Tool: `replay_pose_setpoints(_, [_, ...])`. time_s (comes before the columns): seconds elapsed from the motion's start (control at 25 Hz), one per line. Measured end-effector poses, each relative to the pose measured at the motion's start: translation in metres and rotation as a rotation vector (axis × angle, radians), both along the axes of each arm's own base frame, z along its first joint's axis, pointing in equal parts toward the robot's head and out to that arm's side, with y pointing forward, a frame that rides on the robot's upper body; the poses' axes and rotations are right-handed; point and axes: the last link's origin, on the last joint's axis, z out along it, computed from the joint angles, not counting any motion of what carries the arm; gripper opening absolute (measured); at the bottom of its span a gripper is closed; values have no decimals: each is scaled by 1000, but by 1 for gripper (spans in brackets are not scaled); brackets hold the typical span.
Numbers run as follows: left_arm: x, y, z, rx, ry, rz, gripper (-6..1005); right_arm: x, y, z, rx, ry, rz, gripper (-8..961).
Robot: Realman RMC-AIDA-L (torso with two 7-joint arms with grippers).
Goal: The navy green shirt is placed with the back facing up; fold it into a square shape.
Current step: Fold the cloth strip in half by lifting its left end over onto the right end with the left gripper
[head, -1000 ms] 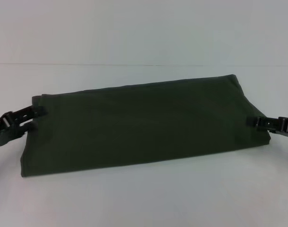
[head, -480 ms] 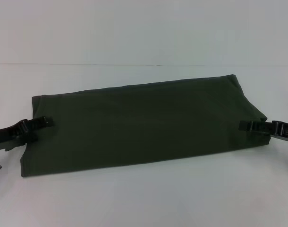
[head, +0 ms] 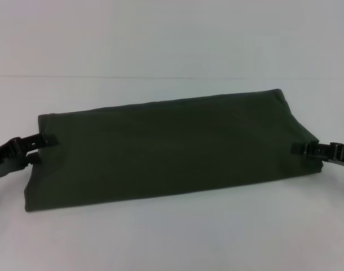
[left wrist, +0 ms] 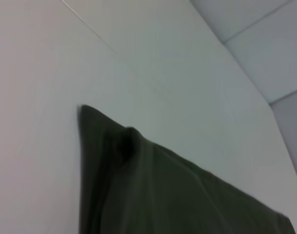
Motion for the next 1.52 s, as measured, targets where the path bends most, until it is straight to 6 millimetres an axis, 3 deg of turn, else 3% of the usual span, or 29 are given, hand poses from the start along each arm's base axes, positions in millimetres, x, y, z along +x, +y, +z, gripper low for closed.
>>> replay_pose_setpoints(0.24, [-12,-23,16,-126,56,43,843,5,-4,4,-6,-5,-10,734])
replay_pose_setpoints(0.52, [-23,-37,22,-141,93,76,844,7,-6,3,-24,-19,-14,734])
replay_pose_setpoints(1.52, [-12,-28,3,-233,148,2,842,4,-4,3,-25,-18,-7,734])
